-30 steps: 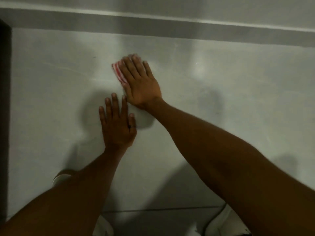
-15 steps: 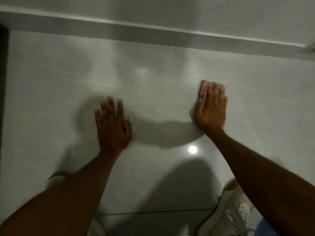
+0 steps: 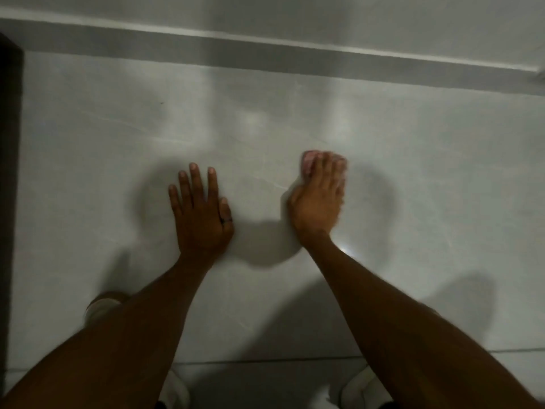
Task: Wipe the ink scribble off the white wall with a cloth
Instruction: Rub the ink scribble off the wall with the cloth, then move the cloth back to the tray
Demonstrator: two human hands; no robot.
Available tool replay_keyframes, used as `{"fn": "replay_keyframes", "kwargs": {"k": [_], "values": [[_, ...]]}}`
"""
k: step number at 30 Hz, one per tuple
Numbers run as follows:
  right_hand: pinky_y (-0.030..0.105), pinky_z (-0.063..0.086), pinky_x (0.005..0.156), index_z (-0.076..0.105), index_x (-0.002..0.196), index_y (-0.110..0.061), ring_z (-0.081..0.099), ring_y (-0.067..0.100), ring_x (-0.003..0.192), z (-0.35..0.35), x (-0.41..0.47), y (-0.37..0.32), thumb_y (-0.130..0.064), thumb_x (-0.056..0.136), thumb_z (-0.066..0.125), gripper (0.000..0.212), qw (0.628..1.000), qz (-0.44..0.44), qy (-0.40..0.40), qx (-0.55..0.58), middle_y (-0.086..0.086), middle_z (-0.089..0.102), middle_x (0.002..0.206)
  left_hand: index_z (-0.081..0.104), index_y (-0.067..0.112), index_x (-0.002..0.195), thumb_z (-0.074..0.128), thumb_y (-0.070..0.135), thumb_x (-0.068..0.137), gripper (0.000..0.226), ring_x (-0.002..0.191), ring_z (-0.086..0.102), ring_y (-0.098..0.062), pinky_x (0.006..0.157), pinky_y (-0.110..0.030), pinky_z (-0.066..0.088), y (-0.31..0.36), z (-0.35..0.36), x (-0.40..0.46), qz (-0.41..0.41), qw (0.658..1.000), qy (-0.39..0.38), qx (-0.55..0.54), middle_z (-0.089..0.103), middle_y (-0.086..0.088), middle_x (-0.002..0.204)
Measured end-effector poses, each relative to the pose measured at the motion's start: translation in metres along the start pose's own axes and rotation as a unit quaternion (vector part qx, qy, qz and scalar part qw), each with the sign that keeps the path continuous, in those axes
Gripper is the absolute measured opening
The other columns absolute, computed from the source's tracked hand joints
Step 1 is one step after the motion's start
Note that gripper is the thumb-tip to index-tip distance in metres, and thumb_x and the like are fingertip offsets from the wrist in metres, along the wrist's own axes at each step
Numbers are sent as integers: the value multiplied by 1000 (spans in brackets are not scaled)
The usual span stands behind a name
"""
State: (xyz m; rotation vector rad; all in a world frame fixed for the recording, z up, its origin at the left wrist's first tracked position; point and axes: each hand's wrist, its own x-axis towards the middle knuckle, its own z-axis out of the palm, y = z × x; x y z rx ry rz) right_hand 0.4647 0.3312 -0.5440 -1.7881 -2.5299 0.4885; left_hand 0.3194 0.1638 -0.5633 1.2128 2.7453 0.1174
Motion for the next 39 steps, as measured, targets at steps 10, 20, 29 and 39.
{"fn": "replay_keyframes", "kwargs": {"k": [10,20,29,39], "values": [[31,62,94,67,134,-13,74,18,111,-128,-96,-176,-22,111,47,32,704,225,-383,554,4,79,117,30,24,171,38,44,116,59,148,56,-30,125,-48,46,14,-196,16,-428,596,-164,-660,52,-14,165],[37,62,101,61,139,-13,73,30,121,-405,-107,-349,-34,105,61,41,616,61,-644,449,11,75,132,62,4,146,60,14,108,39,123,68,-41,104,-53,58,-108,-537,-2,-481,508,-41,-713,71,-20,139],[15,46,68,70,113,-12,65,12,85,-365,-73,-577,-25,98,68,20,894,-237,-332,187,-7,69,92,56,7,154,50,7,110,45,132,67,-38,102,-48,59,-268,-577,105,-516,428,169,-722,68,-16,147],[49,34,106,55,138,-9,50,39,132,-381,-75,-620,-54,99,47,60,951,-276,-136,-14,15,59,141,42,-2,161,46,24,109,58,152,47,-37,125,-46,42,-274,-600,130,-399,775,13,-490,45,-24,165]]}}
